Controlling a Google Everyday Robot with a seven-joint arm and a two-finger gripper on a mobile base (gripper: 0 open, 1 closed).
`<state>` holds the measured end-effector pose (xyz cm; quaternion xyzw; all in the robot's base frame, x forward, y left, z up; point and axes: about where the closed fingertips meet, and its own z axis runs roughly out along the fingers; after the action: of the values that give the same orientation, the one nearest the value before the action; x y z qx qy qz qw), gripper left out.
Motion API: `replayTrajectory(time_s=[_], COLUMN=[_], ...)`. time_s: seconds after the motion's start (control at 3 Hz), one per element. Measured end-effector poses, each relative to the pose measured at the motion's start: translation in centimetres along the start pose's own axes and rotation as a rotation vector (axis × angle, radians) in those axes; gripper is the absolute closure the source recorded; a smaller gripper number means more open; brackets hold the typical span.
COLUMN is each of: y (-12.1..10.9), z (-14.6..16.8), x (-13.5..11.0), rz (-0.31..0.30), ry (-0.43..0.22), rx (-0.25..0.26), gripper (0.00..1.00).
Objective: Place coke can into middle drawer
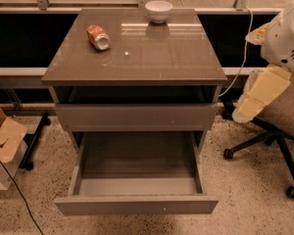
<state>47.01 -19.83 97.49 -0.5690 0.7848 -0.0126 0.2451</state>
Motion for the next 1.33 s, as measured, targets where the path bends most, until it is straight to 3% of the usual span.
replayTrajectory(time_s=[0.67, 1.33], y=[-2.0, -4.5], z=[4.2, 8.8], x=[-2.9, -4.4], rz=[0.036, 0.052], ry=[-0.119, -0.168], rx=[-0.009, -0.058], gripper=[0.0, 0.0])
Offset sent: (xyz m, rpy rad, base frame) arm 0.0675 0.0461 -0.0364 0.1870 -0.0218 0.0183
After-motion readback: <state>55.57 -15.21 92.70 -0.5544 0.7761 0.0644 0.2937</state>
